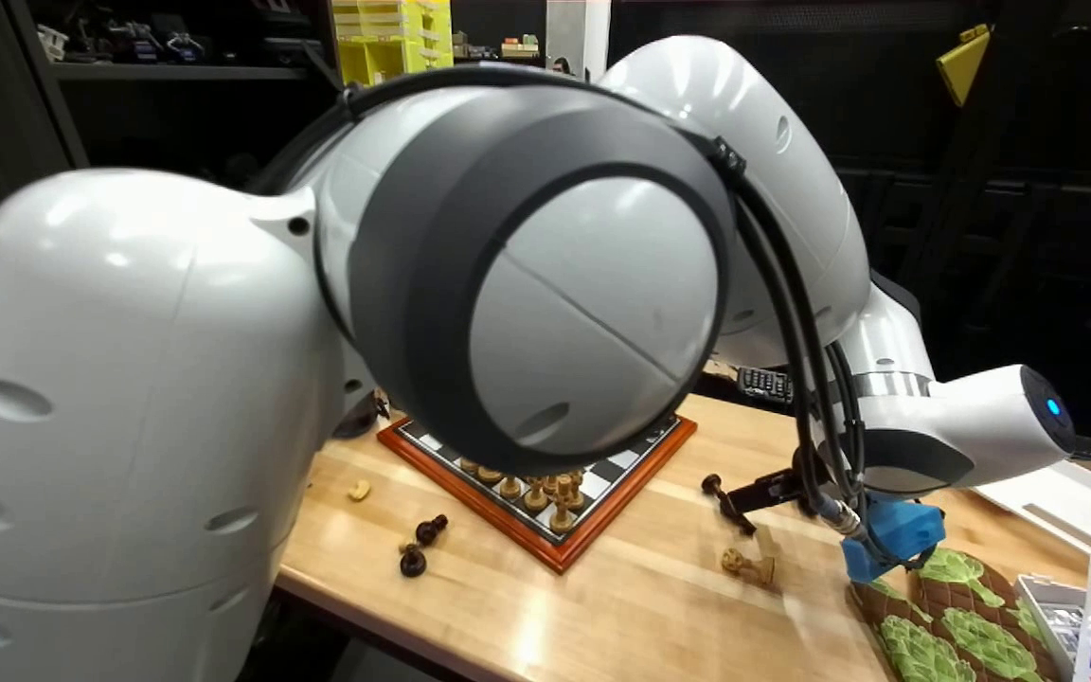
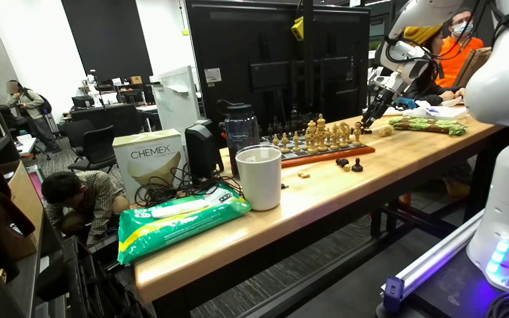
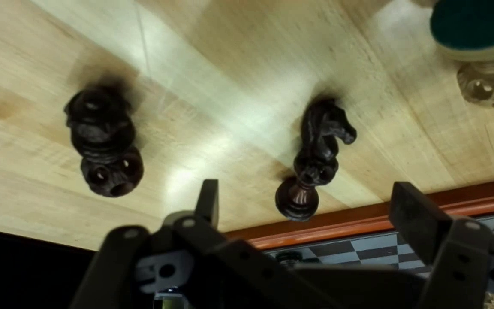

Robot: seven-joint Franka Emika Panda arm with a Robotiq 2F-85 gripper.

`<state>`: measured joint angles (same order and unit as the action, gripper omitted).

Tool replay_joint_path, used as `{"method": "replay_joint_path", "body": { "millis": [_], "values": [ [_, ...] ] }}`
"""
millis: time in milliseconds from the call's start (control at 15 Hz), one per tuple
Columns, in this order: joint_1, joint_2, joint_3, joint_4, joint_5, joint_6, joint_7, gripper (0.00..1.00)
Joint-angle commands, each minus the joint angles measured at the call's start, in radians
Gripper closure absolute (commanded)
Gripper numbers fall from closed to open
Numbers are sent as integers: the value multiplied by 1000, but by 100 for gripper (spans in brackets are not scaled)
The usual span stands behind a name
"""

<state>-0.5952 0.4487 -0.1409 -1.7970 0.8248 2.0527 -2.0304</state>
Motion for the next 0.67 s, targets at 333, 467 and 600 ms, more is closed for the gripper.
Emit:
{"method": "replay_joint_path", "body": {
  "millis": [333,467,600],
  "values": [
    [5,38,-24,-2,51,7,-65,0],
    [6,47,-23,0,48,7,-63,0],
    [7,54,-24,2,45,9,-61,25]
  ]
}}
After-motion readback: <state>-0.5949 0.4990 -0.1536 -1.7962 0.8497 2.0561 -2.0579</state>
